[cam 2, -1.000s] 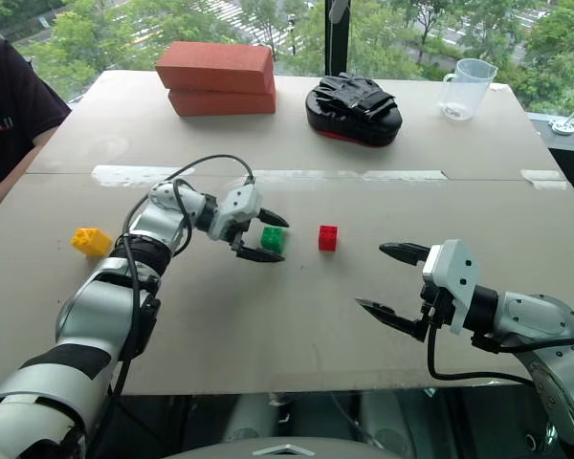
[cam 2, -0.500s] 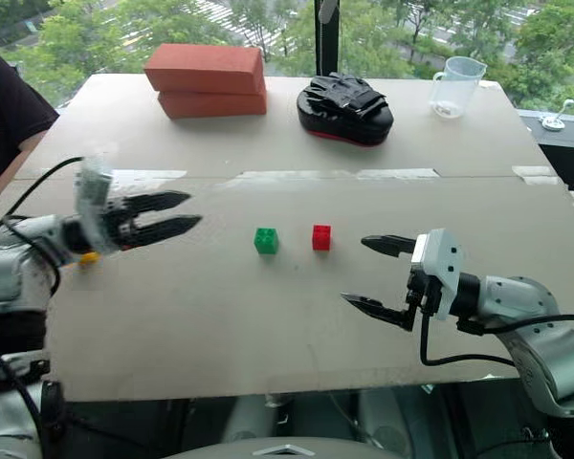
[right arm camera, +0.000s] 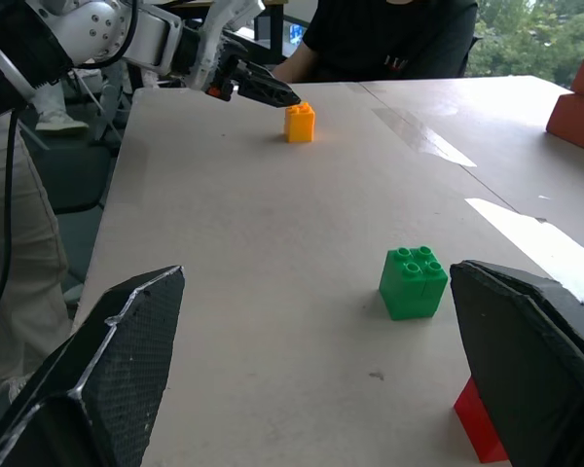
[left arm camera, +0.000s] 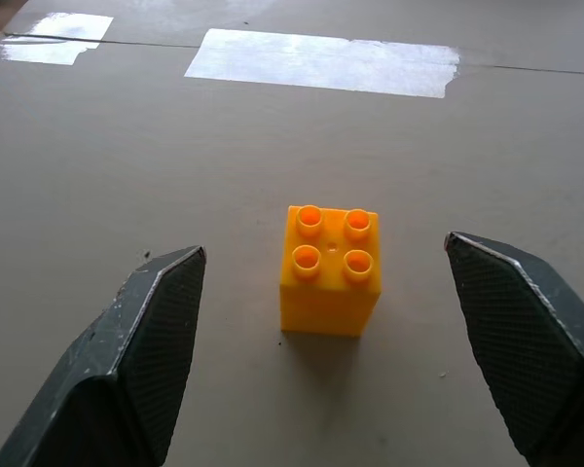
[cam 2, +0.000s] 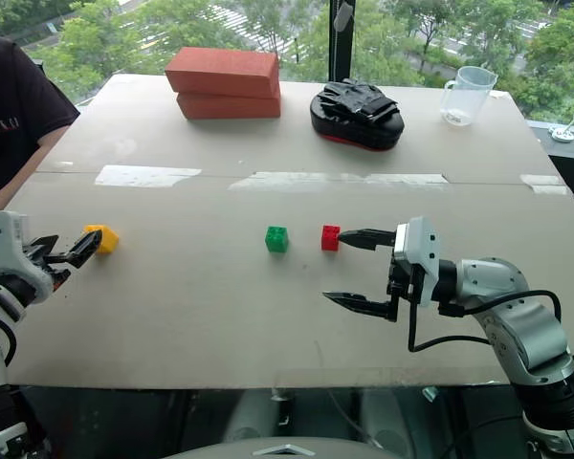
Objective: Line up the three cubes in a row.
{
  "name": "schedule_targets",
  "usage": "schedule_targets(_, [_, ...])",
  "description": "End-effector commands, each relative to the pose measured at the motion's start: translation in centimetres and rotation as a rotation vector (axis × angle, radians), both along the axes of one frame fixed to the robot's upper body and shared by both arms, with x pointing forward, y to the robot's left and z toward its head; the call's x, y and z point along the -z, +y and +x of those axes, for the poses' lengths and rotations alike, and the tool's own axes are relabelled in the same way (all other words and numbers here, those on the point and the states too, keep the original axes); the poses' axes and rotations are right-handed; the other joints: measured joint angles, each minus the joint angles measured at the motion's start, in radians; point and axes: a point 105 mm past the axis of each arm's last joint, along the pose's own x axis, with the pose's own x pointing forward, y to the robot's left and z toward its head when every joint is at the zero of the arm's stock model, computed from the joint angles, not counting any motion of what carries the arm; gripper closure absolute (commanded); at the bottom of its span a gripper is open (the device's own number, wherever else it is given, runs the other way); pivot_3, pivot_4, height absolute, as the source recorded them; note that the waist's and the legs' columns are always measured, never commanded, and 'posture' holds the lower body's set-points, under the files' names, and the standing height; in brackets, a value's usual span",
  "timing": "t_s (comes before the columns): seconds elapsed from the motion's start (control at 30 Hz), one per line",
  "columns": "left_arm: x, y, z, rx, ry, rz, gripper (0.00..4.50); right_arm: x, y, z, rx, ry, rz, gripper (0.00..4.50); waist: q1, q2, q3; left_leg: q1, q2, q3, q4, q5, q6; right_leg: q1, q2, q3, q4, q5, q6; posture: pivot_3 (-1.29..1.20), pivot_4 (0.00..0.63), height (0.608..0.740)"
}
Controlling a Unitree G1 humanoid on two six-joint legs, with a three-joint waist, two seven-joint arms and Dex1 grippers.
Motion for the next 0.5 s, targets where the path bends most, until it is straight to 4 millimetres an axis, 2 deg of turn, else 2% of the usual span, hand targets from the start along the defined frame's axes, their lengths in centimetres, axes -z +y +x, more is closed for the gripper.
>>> schedule_targets(0.03, [-0.8,0.3,1.2,0.037,-0.022,0.034,0.48,-1.1,-0.1,-0.2,-0.006,-0.031,0.009,0.0,-0.002,0.0,0.0,0.0,0.0,0.0,0.0,0.0,0.0,0.0,0.0,0.0,0.0,0.0,0.0,0.0,0.15,0.74])
schedule_targets(0.13, [0.4,0.4,2.3,0.076,0.023,0.023,0.48,-1.2,-0.2,-0.3,0.004,-0.033,0.002,0.0,-0.001,0.0,0.0,-0.001,0.0,0.001,-0.002,0.0,0.0,0.0,0.0,0.0,-0.001,0.0,0.0,0.0,0.15,0.74])
schedule_targets(0.17, [0.8,1.0,2.7,0.06,0.035,0.034,0.71,-1.2,-0.2,-0.4,0.009,-0.034,-0.001,0.0,-0.001,0.0,0.0,-0.001,0.0,0.001,-0.002,0.0,0.0,0.0,0.0,0.0,-0.001,0.0,0.0,0.0,0.15,0.74])
schedule_targets(0.23, [1.1,1.5,3.4,0.074,0.038,0.047,1.33,-1.3,-0.3,-0.5,0.021,-0.036,-0.006,0.0,-0.001,0.0,0.0,-0.001,-0.001,0.002,-0.004,0.0,0.0,-0.001,0.0,0.001,-0.002,0.0,0.0,0.0,0.15,0.74])
schedule_targets(0.4, [0.5,0.4,4.6,0.204,0.006,0.054,3.17,-1.3,-0.8,-0.8,0.063,-0.03,-0.017,0.0,-0.002,-0.001,0.0,-0.001,-0.001,0.003,-0.005,0.0,0.0,-0.002,0.0,0.001,-0.003,0.0,0.0,0.0,0.15,0.74])
schedule_targets(0.43, [0.1,-0.1,4.8,0.241,-0.009,0.063,3.15,-1.3,-0.9,-0.9,0.071,-0.028,-0.018,0.0,-0.002,0.0,0.0,-0.001,-0.001,0.003,-0.006,0.0,0.0,-0.002,0.0,0.001,-0.003,0.0,0.0,0.0,0.15,0.74])
schedule_targets(0.5, [-1.2,-2.5,5.3,0.413,-0.058,0.053,3.15,-1.1,-1.0,-1.1,0.089,-0.024,-0.02,0.0,0.001,-0.001,0.0,-0.001,-0.001,0.003,-0.006,0.0,0.0,-0.002,-0.001,0.001,-0.003,0.0,0.0,0.0,0.15,0.74])
